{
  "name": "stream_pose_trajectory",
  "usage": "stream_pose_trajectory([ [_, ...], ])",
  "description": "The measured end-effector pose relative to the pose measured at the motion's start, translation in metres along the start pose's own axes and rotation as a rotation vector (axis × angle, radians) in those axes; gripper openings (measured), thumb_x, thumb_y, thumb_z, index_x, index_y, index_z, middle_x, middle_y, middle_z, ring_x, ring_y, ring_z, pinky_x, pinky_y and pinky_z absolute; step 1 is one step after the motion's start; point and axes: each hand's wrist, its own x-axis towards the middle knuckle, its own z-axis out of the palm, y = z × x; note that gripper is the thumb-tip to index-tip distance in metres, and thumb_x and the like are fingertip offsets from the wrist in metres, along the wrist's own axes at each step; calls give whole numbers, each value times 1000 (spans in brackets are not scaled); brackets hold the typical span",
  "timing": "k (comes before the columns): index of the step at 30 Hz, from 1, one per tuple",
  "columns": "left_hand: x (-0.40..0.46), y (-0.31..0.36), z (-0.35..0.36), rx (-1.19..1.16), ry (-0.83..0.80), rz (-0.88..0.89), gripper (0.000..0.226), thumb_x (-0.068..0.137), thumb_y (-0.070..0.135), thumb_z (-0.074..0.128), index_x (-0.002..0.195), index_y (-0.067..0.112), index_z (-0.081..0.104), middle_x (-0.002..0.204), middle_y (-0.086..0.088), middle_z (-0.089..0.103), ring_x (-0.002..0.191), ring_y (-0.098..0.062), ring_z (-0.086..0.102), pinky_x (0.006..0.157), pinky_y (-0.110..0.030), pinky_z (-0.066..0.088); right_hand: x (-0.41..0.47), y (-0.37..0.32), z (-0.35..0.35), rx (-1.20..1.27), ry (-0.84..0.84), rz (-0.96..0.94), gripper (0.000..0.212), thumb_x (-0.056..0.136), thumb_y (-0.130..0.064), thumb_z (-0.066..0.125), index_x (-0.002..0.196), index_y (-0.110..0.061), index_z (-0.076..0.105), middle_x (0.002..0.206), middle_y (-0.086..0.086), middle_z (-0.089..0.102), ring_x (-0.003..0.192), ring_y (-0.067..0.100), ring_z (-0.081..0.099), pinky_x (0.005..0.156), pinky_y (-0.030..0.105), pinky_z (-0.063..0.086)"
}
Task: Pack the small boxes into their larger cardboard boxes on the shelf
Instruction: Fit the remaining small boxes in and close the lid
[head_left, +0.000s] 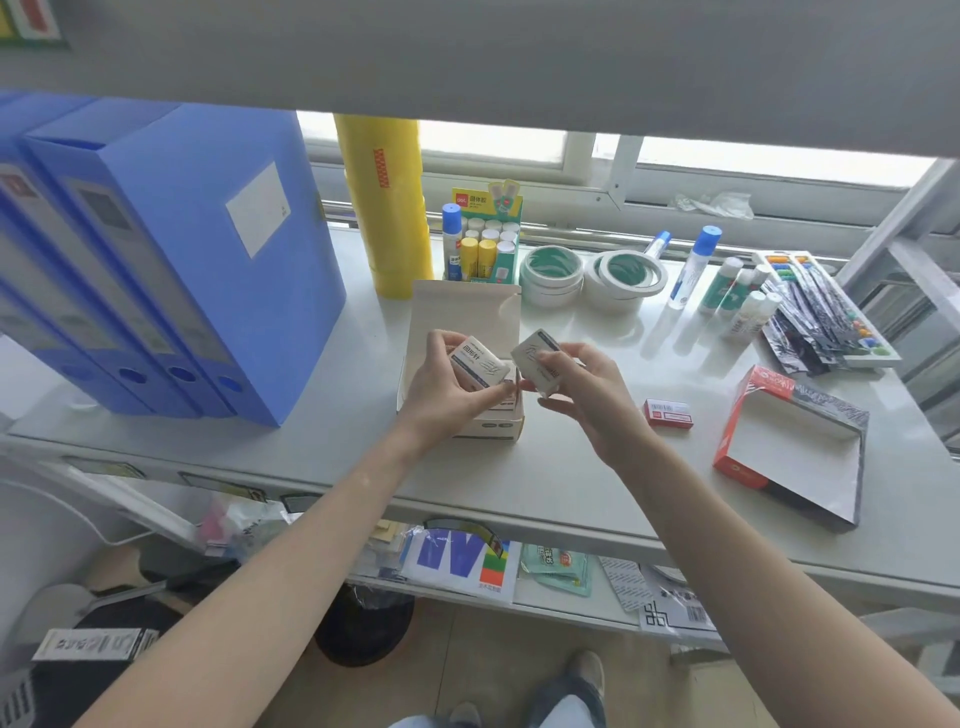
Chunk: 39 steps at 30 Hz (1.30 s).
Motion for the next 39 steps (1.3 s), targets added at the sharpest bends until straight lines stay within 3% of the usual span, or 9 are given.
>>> stream_pose_trajectory([
  [6,1,-6,-1,-85,-127,-36,80,70,23,81,134,24,33,127,-9,51,110,-19,60,90,-25,51,-3,-6,1,-74,37,-52,26,90,-17,54,115,-21,59,83,-8,65,77,4,56,72,23,40],
  [10,2,-9,-1,-64,-142,-19,80,71,28,77,138,27,34,135,-7,47,113,-18,60,96,-32,52,-2,-11,2,22,17,-68,27,87,-10,58,113,-16,58,84,1,67,76,13,59,72,26,45],
  [15,-2,-3,-1,-94,-69,-7,55,77,20,76,119,26,42,124,0,53,93,-17,70,79,-19,54,-1,-17,8,175,23,-88,34,87,-2,55,118,-14,53,83,5,60,74,16,62,72,24,56],
  [20,-4,5,-3,-106,-62,-9,53,76,17,76,115,18,40,114,-2,55,91,-19,70,72,-21,57,-2,-19,13,101,19,-110,27,84,-14,64,110,-8,61,85,5,67,83,16,62,85,31,51],
  [25,-5,11,-1,-143,-51,-11,52,75,16,77,108,18,37,104,3,60,92,-25,71,82,-42,58,-1,-15,20,67,102,-98,21,83,-23,68,96,-11,55,76,0,64,56,-8,59,61,15,43],
  [28,-5,15,1,-178,-44,-10,53,74,14,78,109,14,37,96,8,61,92,-26,71,83,-43,58,0,-10,26,75,156,-92,26,83,-25,68,97,-9,52,73,-2,56,50,-7,55,44,3,38],
  [32,-6,18,1,-197,-38,2,56,74,15,79,111,12,37,95,9,60,91,-26,71,80,-37,58,0,-9,30,72,140,-31,32,81,-32,69,99,-13,49,94,7,63,72,7,58,60,20,44],
  [35,-5,16,-1,-214,-43,8,53,76,16,77,109,13,36,95,8,62,92,-27,71,79,-36,58,2,-11,31,94,60,39,36,81,-32,69,102,-13,47,100,9,64,83,18,62,84,40,52],
  [39,-2,13,-7,-213,-71,11,50,77,16,76,107,12,36,102,5,63,94,-25,71,80,-34,58,5,-13,30,110,-45,90,38,82,-30,68,106,-13,44,89,3,65,85,24,61,85,38,50],
])
